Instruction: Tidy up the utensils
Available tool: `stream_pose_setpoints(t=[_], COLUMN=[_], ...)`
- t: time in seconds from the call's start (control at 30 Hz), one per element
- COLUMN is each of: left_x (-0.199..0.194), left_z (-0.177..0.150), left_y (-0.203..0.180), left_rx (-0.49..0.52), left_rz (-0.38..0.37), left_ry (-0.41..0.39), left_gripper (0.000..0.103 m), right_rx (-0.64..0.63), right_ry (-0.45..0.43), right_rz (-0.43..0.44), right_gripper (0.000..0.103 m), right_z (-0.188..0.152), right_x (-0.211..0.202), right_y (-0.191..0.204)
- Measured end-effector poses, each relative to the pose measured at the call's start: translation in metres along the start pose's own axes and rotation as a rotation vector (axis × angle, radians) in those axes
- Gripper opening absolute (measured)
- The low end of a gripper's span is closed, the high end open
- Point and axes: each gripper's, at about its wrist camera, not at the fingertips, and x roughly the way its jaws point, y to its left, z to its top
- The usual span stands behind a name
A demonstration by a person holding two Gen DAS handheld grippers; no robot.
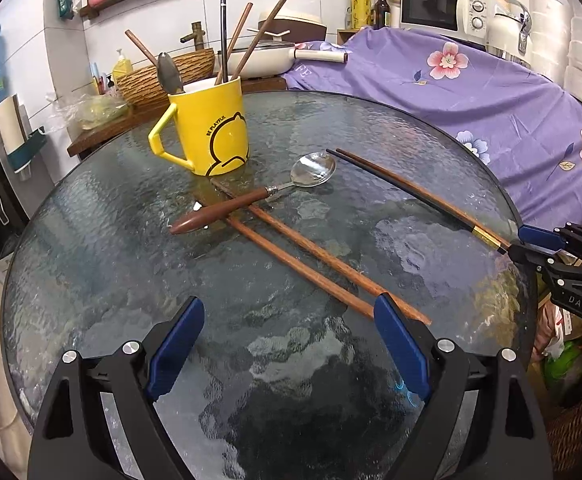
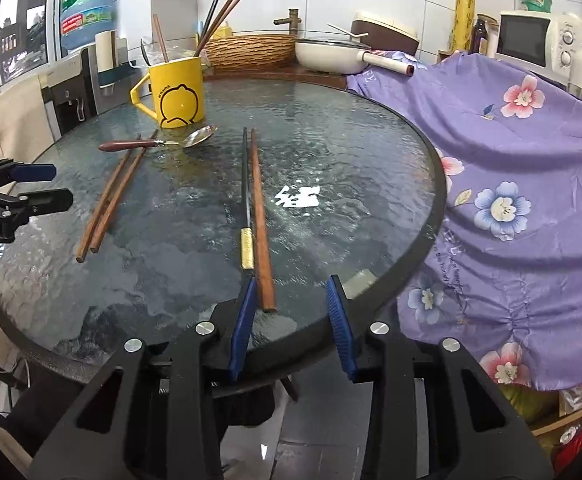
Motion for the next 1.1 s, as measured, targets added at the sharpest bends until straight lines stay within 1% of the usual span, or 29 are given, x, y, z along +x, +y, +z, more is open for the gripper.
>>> stream_pose_setpoints(t=[0.07,0.13,0.17,0.2,0.23,0.3,0.37,0.43,0.5,0.63,0.7,0.8,0.83,0.93,1.0,1.03,1.07,1.1], left_x=[0.002,0.006,0.009,0.013,0.019,0.029,0.043,0.056,0.070,0.093,0.101,0.116,0.122,0.130,0.134,0.135,0.138,0.139], left_z=[0.004,0.010,0.014,0.021,0.029,0.043,0.062,0.074,0.082,0.094,0.101,0.112,0.115,0.117,0.118,0.120,0.122,0.123], left_y=[-0.001,-0.001,-0.001,-0.002,-0.002,-0.005,-0.011,-0.017,-0.024,-0.039,-0.040,-0.034,-0.033,-0.032,-0.031,-0.030,-0.028,-0.025], left_rx=[0.015,0.033,0.046,0.069,0.095,0.148,0.228,0.287,0.357,0.496,0.522,0.548,0.564,0.604,0.621,0.615,0.604,0.591], left_rz=[-0.003,-0.005,-0.002,0.009,0.021,0.030,0.006,0.004,-0.007,0.016,0.015,-0.048,-0.077,-0.119,-0.152,-0.164,-0.178,-0.194], left_ry=[-0.009,-0.020,-0.023,-0.026,-0.027,-0.035,-0.042,-0.050,-0.032,-0.011,0.006,0.060,0.091,0.135,0.160,0.171,0.185,0.196], left_gripper=[0.084,0.084,0.083,0.082,0.082,0.082,0.082,0.082,0.082,0.082,0.082,0.082,0.082,0.081,0.073,0.071,0.065,0.061], right_rx=[0.001,-0.001,-0.001,-0.003,-0.004,-0.009,-0.021,-0.020,-0.020,-0.024,-0.020,-0.002,0.003,0.010,0.007,0.006,0.003,0.000], right_ry=[-0.009,-0.015,-0.018,-0.021,-0.024,-0.023,-0.021,-0.020,-0.019,-0.015,-0.014,-0.009,-0.006,0.008,0.018,0.022,0.026,0.028], right_rz=[0.014,0.023,0.025,0.023,0.027,0.037,0.042,0.047,0.055,0.066,0.071,0.088,0.092,0.102,0.106,0.109,0.110,0.108], right_gripper=[0.036,0.030,0.029,0.027,0.022,0.015,0.009,0.008,0.008,0.008,0.008,0.008,0.008,0.008,0.008,0.008,0.008,0.008], right_z=[0.002,0.004,0.005,0.005,0.004,0.004,0.005,0.005,0.007,0.009,0.009,0.011,0.012,0.015,0.017,0.018,0.019,0.019], right_x=[0.003,0.005,0.006,0.006,0.006,0.005,0.005,0.006,0.008,0.009,0.010,0.012,0.013,0.014,0.016,0.017,0.017,0.017], right_y=[0.002,0.004,0.006,0.007,0.008,0.012,0.015,0.017,0.016,0.017,0.015,0.010,0.009,0.007,0.006,0.006,0.005,0.005])
